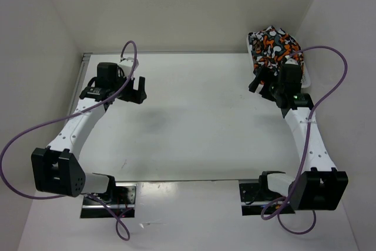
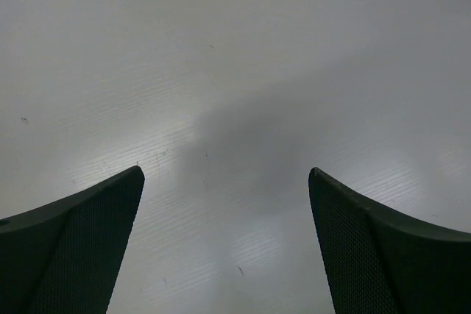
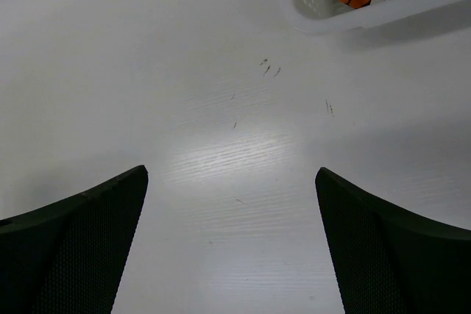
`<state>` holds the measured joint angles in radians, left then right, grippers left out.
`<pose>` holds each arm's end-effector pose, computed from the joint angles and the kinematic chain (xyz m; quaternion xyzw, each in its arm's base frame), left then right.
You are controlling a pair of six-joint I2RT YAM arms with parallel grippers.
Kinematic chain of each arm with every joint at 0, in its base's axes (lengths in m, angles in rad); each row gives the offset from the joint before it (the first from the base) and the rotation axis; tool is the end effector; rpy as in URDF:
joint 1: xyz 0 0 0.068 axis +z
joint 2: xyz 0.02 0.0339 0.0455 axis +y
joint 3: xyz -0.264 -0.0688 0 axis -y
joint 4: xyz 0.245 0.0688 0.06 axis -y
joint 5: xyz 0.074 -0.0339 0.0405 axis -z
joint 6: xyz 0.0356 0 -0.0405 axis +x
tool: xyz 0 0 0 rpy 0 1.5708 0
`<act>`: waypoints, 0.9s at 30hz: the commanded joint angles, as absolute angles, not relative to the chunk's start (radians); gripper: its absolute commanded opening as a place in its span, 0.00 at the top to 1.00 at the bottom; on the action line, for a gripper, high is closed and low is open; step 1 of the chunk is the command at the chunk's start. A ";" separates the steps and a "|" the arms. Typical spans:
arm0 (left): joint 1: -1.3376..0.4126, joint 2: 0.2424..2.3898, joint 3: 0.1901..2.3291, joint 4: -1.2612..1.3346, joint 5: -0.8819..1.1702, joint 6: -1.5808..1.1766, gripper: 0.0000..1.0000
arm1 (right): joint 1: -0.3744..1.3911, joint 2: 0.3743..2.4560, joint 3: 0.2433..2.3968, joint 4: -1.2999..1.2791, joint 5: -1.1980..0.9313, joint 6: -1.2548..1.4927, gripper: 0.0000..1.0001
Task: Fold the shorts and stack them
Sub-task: Grab the shorts from the pile
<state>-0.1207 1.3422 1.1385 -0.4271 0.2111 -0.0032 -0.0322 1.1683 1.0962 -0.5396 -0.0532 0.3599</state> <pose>0.2970 -0.0435 0.3157 0.0997 0.8823 -0.1216 0.4437 0.2549 -0.0063 0.3357 0.1607 0.8723 0.0985 0.4512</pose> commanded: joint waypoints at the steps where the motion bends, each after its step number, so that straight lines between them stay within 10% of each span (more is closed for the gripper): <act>1: -0.124 1.351 1.158 -0.419 0.233 0.000 0.01 | -0.026 1.150 1.124 -0.514 -0.057 0.345 0.00; 11: -0.124 1.370 1.158 -0.428 0.262 0.000 0.01 | 0.228 1.183 1.227 -0.603 0.471 0.396 0.00; 16: -0.124 1.370 1.167 -0.428 0.241 0.000 0.01 | 0.198 1.039 1.117 -0.431 0.250 0.400 0.00; 27: -0.124 1.379 1.158 -0.428 0.241 0.000 0.01 | -0.202 1.542 1.402 -0.416 -0.074 0.532 0.06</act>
<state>-0.1207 1.3682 1.1389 -0.4385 0.2329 -0.0032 -0.1638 1.4311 1.2942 -0.4576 0.0441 0.4789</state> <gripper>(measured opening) 0.992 0.943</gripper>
